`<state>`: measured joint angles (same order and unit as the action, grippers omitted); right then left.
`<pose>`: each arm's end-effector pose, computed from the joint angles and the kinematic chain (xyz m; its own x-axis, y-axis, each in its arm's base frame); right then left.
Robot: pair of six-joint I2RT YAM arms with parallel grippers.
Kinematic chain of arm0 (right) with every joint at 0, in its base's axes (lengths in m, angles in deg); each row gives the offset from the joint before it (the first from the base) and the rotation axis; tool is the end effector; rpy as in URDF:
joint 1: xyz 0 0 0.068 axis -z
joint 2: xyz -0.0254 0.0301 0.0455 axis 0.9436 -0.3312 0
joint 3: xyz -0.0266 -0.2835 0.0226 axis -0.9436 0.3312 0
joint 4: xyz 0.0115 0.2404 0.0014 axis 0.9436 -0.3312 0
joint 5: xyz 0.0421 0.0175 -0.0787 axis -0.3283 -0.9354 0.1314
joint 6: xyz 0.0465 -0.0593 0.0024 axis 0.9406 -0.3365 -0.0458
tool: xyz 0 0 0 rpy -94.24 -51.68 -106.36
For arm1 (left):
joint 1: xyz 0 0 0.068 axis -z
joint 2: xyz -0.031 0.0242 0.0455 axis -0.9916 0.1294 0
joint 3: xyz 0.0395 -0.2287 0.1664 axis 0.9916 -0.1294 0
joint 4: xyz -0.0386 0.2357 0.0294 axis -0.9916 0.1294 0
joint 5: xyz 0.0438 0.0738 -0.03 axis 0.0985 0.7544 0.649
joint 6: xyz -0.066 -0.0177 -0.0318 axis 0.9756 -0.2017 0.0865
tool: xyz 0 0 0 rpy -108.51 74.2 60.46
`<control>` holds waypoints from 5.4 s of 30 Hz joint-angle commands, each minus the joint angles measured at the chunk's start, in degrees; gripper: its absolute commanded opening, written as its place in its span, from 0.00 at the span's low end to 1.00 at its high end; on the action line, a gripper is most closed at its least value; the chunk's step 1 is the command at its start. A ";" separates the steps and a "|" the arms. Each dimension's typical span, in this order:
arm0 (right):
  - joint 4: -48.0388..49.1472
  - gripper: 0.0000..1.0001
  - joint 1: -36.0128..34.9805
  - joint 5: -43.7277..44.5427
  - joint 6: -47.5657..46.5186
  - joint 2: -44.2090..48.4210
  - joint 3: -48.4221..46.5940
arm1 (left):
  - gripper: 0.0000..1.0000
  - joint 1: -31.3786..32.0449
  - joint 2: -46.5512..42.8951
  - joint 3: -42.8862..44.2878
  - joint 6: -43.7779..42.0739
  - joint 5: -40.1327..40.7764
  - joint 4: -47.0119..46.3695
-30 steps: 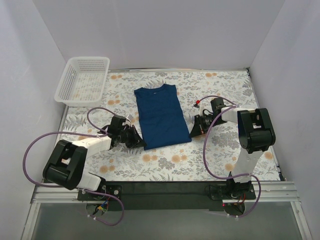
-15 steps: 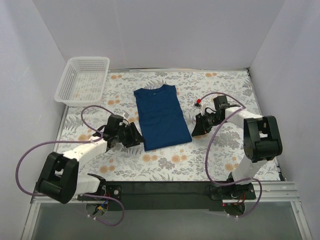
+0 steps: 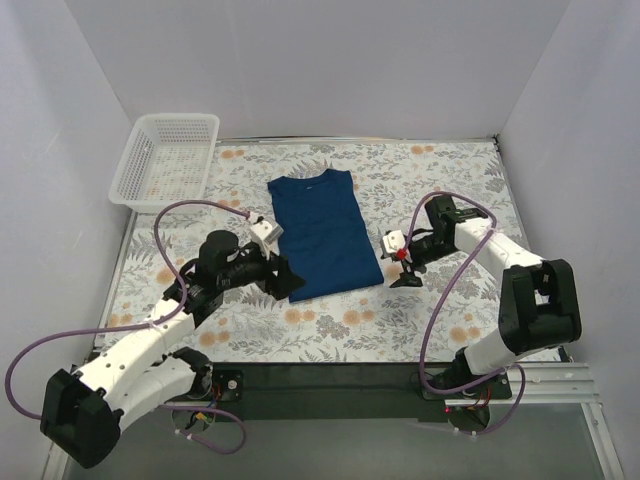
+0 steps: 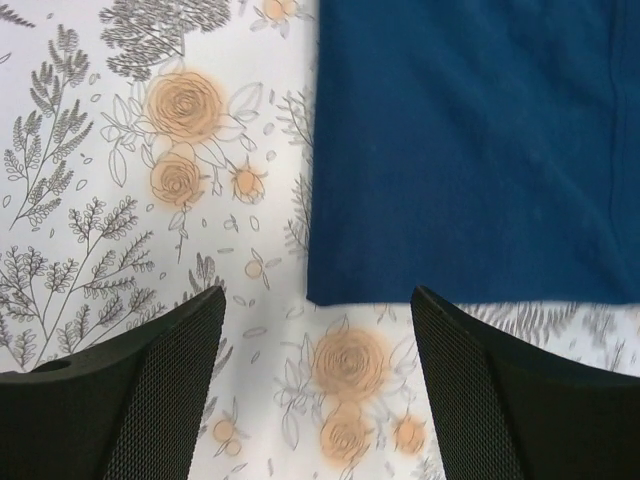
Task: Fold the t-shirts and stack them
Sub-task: Fold the tshirt
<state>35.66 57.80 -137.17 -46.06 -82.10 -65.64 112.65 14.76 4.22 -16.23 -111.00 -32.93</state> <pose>0.2322 0.1028 0.2136 0.2983 -0.5937 -0.7473 -0.9535 -0.2207 -0.2053 0.1534 -0.1228 0.2585 -0.8596 -0.2653 -0.4368 0.2401 0.5448 -0.8034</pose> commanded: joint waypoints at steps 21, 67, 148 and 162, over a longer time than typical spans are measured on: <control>3.29 0.59 -5.68 0.95 -6.78 -6.38 -1.98 | 0.59 13.07 16.01 -6.38 -39.61 9.07 -9.98; 19.12 0.32 -10.16 15.90 7.02 -9.90 4.70 | 0.28 15.18 28.06 -7.96 -40.93 18.74 -11.83; 19.63 0.01 -5.24 -2.91 51.66 -25.89 -41.26 | 0.00 -12.15 33.24 15.59 -48.58 -4.99 -17.44; 44.95 0.01 -5.15 5.17 74.34 -32.92 -41.17 | 0.00 -15.32 45.27 18.57 -42.69 1.51 -37.32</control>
<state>71.97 52.33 -135.56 21.33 -113.12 -104.44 98.27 58.60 19.83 -60.03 -112.25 -64.38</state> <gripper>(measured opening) 0.013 0.032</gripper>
